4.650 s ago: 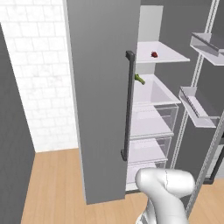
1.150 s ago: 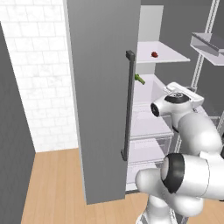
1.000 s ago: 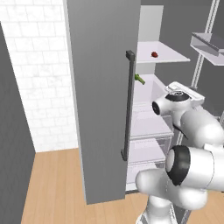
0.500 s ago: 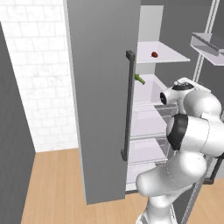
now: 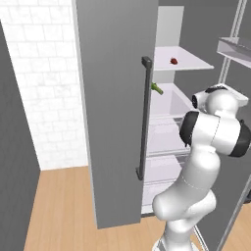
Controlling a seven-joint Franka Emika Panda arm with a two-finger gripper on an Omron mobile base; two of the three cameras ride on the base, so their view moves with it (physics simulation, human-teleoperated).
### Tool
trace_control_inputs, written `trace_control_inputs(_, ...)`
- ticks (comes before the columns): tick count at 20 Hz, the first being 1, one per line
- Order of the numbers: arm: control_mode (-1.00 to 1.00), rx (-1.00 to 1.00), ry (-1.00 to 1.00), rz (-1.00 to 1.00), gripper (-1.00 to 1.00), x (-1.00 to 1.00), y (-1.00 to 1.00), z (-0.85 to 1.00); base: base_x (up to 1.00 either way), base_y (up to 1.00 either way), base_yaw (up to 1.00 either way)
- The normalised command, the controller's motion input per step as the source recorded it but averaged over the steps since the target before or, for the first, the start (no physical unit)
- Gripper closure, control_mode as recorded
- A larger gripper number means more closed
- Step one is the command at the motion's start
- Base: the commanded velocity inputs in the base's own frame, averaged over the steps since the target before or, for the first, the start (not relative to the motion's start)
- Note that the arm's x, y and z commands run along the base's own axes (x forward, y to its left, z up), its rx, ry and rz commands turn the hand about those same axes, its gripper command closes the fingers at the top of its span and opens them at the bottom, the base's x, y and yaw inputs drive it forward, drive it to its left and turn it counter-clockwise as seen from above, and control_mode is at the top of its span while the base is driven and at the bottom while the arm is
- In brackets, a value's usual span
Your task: Take the strawberry from the fridge and place it on top of the pancake, located on the dining counter.
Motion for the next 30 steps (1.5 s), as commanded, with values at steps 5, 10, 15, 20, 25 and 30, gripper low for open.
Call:
trace_control_inputs(5, -1.00, 0.02, -0.03, -0.06, 1.00, -0.24, -0.31, 0.24, 0.00, 0.00, 0.00)
trace_control_inputs(10, -1.00, 0.03, -0.02, 0.01, 1.00, -0.88, 0.90, 0.58, 0.00, 0.00, 0.00)
trace_control_inputs(15, -1.00, 0.17, 0.04, 0.07, 1.00, -0.64, 1.00, 0.55, 0.00, 0.00, 0.00)
trace_control_inputs(20, -1.00, 0.36, 0.14, 0.19, 1.00, -0.47, 0.83, 0.65, 0.00, 0.00, 0.00)
trace_control_inputs(25, -1.00, 0.41, 0.12, 0.27, 1.00, -0.81, 0.76, 0.16, 0.00, 0.00, 0.00)
trace_control_inputs(30, -1.00, 0.35, 0.10, 0.33, -1.00, -0.85, 0.77, 0.00, 0.00, 0.00, 0.00)
